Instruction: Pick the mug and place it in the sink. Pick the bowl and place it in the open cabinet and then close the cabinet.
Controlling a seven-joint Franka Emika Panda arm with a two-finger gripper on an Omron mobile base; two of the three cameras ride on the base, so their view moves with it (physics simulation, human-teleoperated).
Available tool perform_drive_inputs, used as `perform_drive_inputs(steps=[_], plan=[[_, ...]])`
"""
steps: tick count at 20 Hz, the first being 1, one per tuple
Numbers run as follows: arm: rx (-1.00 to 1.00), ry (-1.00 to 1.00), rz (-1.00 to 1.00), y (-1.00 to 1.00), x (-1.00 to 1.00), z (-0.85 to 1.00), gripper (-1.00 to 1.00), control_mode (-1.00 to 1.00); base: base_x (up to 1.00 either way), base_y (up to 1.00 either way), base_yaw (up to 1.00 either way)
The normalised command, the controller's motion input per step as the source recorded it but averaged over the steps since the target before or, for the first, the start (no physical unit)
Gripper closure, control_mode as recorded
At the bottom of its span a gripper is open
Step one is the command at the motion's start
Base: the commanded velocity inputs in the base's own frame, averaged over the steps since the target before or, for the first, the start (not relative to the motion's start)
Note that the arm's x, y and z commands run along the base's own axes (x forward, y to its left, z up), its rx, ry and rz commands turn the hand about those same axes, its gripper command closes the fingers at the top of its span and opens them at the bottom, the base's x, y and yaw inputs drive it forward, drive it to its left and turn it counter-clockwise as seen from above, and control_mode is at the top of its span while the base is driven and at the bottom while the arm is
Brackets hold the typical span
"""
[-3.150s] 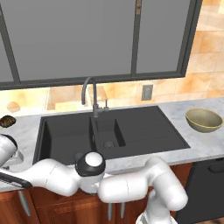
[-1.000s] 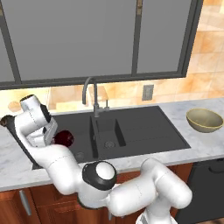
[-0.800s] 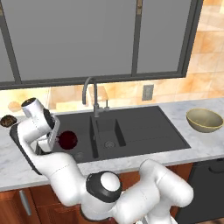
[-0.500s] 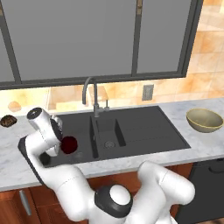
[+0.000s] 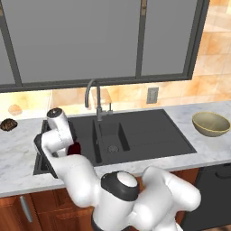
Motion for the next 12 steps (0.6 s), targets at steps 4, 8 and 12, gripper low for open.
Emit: perform_drive_inputs(steps=[4,8,12], plan=[[0.07,0.30,0.00,0.00,0.54,0.00,1.00,-1.00,0.00,0.00,0.00],[0.01,0.22,0.00,0.00,0.44,0.00,1.00,-1.00,0.00,0.00,0.00],[0.00,0.10,0.00,0.00,0.32,-0.01,1.00,-1.00,0.00,0.00,0.00]])
